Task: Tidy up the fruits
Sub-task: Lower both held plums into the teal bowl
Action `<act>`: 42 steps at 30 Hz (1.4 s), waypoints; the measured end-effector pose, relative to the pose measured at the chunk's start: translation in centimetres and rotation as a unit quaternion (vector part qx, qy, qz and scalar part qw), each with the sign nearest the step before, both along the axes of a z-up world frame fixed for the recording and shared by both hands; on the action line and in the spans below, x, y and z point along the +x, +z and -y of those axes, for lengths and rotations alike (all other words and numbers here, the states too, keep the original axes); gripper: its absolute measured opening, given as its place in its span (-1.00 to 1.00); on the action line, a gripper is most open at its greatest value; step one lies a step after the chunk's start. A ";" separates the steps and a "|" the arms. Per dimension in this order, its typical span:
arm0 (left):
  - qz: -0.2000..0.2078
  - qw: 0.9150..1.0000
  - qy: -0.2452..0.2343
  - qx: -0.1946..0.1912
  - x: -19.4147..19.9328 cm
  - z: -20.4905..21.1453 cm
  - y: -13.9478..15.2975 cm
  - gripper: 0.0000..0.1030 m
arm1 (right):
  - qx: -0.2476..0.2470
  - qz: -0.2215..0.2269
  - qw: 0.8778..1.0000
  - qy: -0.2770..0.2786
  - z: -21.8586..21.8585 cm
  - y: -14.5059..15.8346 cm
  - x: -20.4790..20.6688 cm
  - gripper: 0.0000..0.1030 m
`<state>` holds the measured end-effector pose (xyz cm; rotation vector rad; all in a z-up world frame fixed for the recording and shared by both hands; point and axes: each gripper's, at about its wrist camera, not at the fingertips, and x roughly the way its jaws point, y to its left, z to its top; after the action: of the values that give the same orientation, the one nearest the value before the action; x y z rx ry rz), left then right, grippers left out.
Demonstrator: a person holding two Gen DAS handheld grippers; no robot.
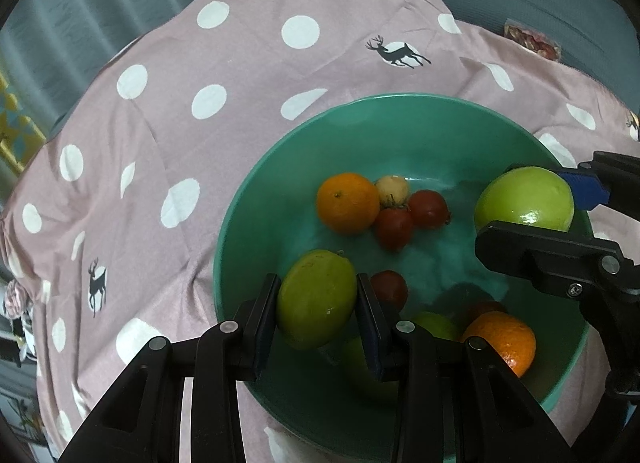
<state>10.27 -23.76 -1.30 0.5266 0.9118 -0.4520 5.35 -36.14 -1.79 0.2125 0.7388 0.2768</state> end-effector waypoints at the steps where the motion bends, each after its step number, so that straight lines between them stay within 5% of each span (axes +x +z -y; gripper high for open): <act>1: 0.000 1.000 -0.001 0.002 0.0 0.1 0.0 -0.27 | -0.001 -0.001 1.000 0.001 0.0 0.0 0.0 -0.10; 42: -0.003 0.999 -0.021 0.037 -0.1 1.2 -0.8 -0.27 | -0.038 -0.023 0.999 0.014 -1.2 -0.6 0.9 -0.10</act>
<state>10.19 -24.92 -2.13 0.6136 0.9270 -0.4585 6.21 -34.89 -2.34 0.1364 0.7971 0.2699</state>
